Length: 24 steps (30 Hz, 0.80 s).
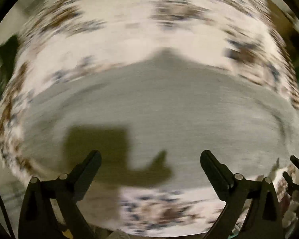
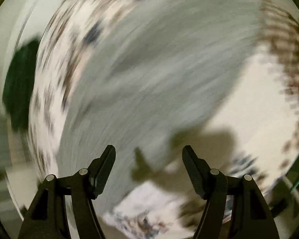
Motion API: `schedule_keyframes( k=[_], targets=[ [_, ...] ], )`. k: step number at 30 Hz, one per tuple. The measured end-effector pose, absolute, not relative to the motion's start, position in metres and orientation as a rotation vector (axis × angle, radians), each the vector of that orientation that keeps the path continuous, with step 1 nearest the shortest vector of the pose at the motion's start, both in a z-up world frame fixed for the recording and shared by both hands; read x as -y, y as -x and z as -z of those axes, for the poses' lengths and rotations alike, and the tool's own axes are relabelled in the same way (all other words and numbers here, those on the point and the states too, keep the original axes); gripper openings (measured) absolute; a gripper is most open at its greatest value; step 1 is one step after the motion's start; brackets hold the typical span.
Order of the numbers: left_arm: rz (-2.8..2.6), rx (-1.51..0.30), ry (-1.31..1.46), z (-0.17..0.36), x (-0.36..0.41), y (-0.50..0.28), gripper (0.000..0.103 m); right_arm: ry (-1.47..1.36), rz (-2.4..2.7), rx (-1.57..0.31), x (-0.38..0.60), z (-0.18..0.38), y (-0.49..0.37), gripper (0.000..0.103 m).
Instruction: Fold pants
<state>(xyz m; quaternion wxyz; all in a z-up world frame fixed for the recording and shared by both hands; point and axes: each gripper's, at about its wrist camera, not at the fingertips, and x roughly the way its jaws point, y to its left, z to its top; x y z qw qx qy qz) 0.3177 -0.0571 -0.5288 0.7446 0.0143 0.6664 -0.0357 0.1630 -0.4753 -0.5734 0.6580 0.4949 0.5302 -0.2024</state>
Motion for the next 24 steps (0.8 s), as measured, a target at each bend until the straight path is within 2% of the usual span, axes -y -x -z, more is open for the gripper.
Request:
schedule_keyframes(
  k=[4, 9, 13, 19, 24],
  targets=[
    [0.209, -1.468, -0.105, 0.549, 0.170, -0.333, 0.101, -1.221, 0.614, -1.045, 0.581, 0.590, -0.113, 0.074],
    [0.305, -1.517, -0.164, 0.595, 0.251, -0.339, 0.101, -1.292, 0.544, -0.949, 0.655, 0.632, -0.097, 0.075],
    [0.269, -1.620, -0.183, 0.640, 0.257, -0.344, 0.103, -1.374, 0.452, -0.844, 0.675, 0.653, -0.092, 0.076],
    [0.306, -1.602, -0.190, 0.648, 0.245, -0.348, 0.103, -1.542, 0.257, -0.616, 0.681, 0.663, -0.074, 0.077],
    [0.282, -1.562, -0.183, 0.655, 0.242, -0.351, 0.103, -1.501, 0.189, -0.643, 0.687, 0.670, -0.111, 0.077]
  ],
)
